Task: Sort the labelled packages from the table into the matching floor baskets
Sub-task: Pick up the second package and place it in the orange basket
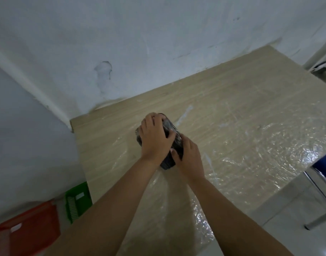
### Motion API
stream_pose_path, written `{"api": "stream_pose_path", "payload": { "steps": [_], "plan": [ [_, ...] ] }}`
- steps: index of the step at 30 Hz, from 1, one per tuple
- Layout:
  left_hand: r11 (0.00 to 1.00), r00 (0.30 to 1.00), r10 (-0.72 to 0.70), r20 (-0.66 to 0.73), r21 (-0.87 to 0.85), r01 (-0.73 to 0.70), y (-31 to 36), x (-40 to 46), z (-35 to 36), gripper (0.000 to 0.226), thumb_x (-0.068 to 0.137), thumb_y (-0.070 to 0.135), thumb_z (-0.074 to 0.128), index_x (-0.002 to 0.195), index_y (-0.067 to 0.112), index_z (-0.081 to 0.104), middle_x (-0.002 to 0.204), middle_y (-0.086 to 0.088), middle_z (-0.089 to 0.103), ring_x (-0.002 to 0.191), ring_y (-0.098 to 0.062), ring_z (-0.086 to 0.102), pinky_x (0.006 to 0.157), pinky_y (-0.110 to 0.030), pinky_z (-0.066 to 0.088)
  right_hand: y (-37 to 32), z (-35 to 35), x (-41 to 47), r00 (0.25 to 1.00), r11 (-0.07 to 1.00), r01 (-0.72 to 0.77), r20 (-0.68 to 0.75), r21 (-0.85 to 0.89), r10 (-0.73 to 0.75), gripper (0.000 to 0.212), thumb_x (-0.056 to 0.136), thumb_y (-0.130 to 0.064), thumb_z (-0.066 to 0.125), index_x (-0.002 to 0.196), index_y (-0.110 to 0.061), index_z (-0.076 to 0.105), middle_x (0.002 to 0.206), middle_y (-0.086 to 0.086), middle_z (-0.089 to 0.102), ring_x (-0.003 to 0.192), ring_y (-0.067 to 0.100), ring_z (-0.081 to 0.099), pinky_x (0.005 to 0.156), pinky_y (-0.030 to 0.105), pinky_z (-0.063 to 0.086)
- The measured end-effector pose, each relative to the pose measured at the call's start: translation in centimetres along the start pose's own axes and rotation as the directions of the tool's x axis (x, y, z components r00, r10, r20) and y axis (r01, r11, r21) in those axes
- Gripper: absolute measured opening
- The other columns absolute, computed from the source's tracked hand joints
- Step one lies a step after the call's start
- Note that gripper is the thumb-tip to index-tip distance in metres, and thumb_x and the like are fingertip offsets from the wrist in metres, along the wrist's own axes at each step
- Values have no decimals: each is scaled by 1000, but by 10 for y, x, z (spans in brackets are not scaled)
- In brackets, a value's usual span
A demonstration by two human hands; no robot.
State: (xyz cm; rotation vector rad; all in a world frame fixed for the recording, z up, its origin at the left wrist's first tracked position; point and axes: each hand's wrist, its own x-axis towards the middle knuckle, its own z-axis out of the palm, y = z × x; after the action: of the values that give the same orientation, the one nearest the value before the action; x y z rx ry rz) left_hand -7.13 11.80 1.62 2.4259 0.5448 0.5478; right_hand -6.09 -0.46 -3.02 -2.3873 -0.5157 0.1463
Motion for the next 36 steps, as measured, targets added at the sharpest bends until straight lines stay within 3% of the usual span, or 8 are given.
{"api": "stream_pose_path", "payload": {
  "steps": [6,9,14,19,27,30,33,36],
  "plan": [
    [965,974,-227,2,-132,225,-57,-22,-44,60,76,17,62,129,15,35,125,-10,29,116,-21,34,96,-24,35,-39,19,11,956,908,291,49,-301,-290,76,77,-39,60,140,-8,29,123,14,52,114,32,46,97,46,37],
    [944,953,-296,66,-130,302,-85,-46,-57,64,76,12,63,132,16,33,120,-3,24,115,-20,36,98,-20,30,-54,36,0,928,840,364,84,-403,-362,70,66,-30,67,129,-9,46,113,13,57,107,32,54,94,46,41],
    [933,949,-306,77,-171,315,-103,-86,-63,53,72,7,67,115,20,39,121,-2,22,111,-16,38,94,-10,30,-57,62,-40,887,790,334,-112,-514,-448,46,70,-25,66,114,-14,58,107,10,68,102,27,64,94,43,45],
    [947,955,-258,147,-160,280,-112,-112,-66,46,68,0,68,102,20,43,123,-6,29,113,-18,38,96,-23,40,-47,67,-73,875,745,391,-33,-541,-484,38,78,-43,44,104,-18,57,99,7,66,96,25,55,87,41,30],
    [963,940,-257,226,-22,269,-127,-124,-66,50,76,-8,48,122,12,44,128,-11,33,114,-25,42,93,-34,44,-64,62,-47,824,710,539,107,-453,-557,21,81,-27,55,71,-11,64,61,5,65,57,25,60,63,31,49],
    [948,930,-299,213,-46,315,-123,-124,-63,50,76,-6,47,123,12,43,129,-9,33,112,-24,43,92,-30,41,-86,66,-10,776,636,624,259,-454,-576,23,84,-24,57,100,-9,61,91,12,67,83,30,61,75,38,48],
    [919,917,-349,196,-118,375,-120,-124,-63,50,76,-4,45,123,12,42,129,-6,35,112,-23,44,96,-33,41,-105,81,19,654,606,735,555,-304,-515,42,92,-31,43,132,-20,41,140,9,43,128,30,36,102,45,31],
    [894,908,-378,179,-185,409,-120,-125,-67,45,79,-1,45,122,13,42,126,-5,40,108,-20,47,93,-33,42,-107,94,32,569,625,750,695,-217,-440,42,96,-35,38,137,-26,36,150,1,30,138,25,20,108,45,22]
  ]
}}
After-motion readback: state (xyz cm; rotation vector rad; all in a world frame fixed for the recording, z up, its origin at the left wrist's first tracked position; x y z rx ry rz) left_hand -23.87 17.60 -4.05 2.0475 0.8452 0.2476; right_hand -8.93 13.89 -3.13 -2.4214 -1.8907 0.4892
